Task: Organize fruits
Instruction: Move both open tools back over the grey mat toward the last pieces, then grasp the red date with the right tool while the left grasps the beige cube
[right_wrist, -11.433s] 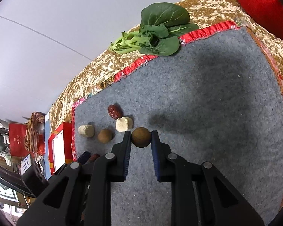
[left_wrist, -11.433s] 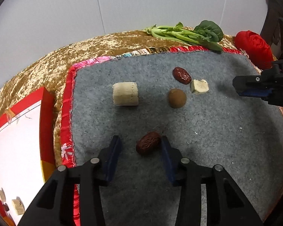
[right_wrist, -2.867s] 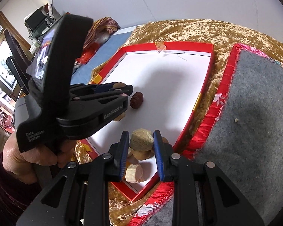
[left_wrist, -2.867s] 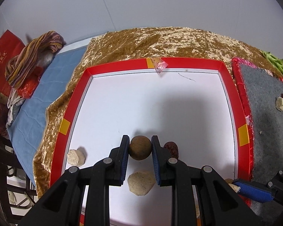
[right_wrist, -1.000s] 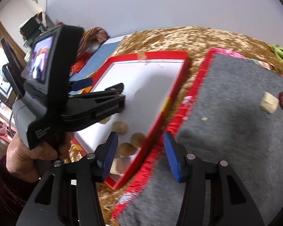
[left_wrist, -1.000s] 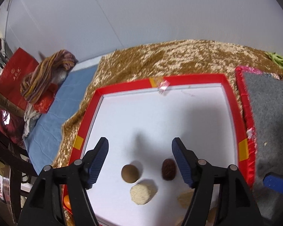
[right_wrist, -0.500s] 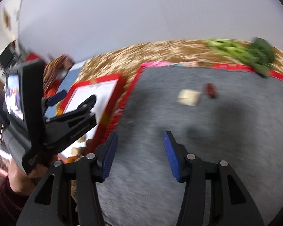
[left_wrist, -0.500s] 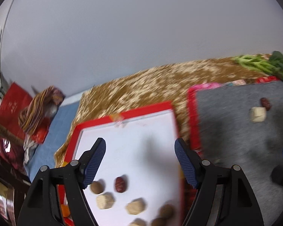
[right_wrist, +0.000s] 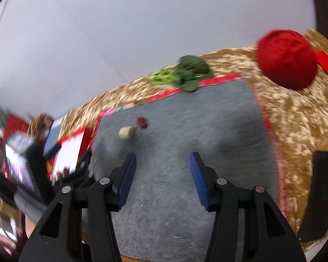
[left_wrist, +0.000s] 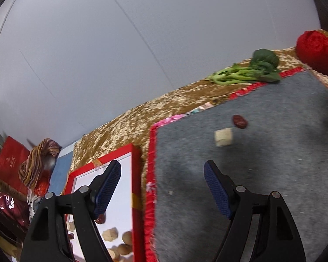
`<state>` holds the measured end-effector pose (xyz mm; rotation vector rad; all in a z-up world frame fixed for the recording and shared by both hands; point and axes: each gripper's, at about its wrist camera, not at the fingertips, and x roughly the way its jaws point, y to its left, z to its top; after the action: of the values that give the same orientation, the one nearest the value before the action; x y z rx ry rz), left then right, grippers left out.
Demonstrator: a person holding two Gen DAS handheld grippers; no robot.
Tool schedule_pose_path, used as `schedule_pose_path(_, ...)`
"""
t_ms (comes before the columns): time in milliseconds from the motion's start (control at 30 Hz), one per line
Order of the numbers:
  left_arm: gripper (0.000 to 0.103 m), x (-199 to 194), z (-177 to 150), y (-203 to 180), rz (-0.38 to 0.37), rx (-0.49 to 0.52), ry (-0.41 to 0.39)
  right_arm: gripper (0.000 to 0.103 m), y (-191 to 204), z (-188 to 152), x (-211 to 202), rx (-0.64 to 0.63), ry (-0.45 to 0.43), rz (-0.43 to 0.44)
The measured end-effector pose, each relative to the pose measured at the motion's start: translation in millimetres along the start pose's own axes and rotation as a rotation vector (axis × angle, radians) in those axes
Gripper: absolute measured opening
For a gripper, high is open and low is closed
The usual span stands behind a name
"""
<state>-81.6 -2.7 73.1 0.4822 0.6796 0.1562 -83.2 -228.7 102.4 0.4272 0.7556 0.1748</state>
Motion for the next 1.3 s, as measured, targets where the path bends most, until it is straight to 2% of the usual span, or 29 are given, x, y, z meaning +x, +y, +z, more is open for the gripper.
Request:
schedule_pose_path(67,0.079,-8.1,1.1,1.0,-0.031,-0.018,-0.008,0.053,-8.7,10.4,-3.3,0.054,-0.002,0.002)
schedule_pose_path(200,0.080,-14.0,-7.9,11.8,-0.068,-0.055,0.004,0.055,-28.0,32.7,-8.7,0.136,-0.067,0.042)
schedule_pose_path(300,0.080,-7.1,-26.1,27.3,-0.054,-0.071,0.024,0.055,-32.4,43.7,11.2,0.160,-0.041,0.096)
schedule_pose_path(400,0.080,5.4,-44.2,45.9,-0.065,-0.133,0.046,0.055,-28.9,47.7,41.7,0.158,0.011,0.095)
schedule_pose_path(467,0.079,17.3,-48.7,50.8,-0.059,-0.139,0.105,0.055,-20.7,51.2,64.6,0.158,0.056,0.137)
schedule_pose_path(667,0.079,17.6,-38.9,59.0,-0.161,-0.202,0.099,0.055,20.8,52.0,127.0,0.115,0.145,0.178)
schedule_pose_path(767,0.079,18.8,-35.7,52.0,-0.178,-0.182,0.099,0.053,42.4,48.8,151.4,0.076,0.178,0.168)
schedule_pose_path(933,0.079,16.4,-39.5,46.5,-0.226,-0.146,0.107,0.047,60.0,46.6,182.3,0.061,0.198,0.081)
schedule_pose_path(1033,0.079,15.9,-43.2,48.9,-0.224,-0.134,0.107,0.039,60.0,45.3,197.4,0.063,0.219,0.038)
schedule_pose_path(1067,0.080,16.0,-44.4,50.7,-0.228,-0.136,0.110,0.033,58.1,44.7,200.3,0.073,0.223,0.022)
schedule_pose_path(1100,0.080,16.3,-43.9,52.0,-0.232,-0.140,0.111,0.026,55.7,45.6,201.1,0.084,0.226,0.013)
schedule_pose_path(1233,0.079,20.0,-39.8,56.5,-0.267,-0.171,0.117,0.026,47.8,46.5,189.2,0.085,0.235,0.009)
schedule_pose_path(1300,0.079,22.8,-34.7,56.5,-0.321,-0.195,0.117,0.026,36.8,46.2,175.7,0.130,0.245,0.056)
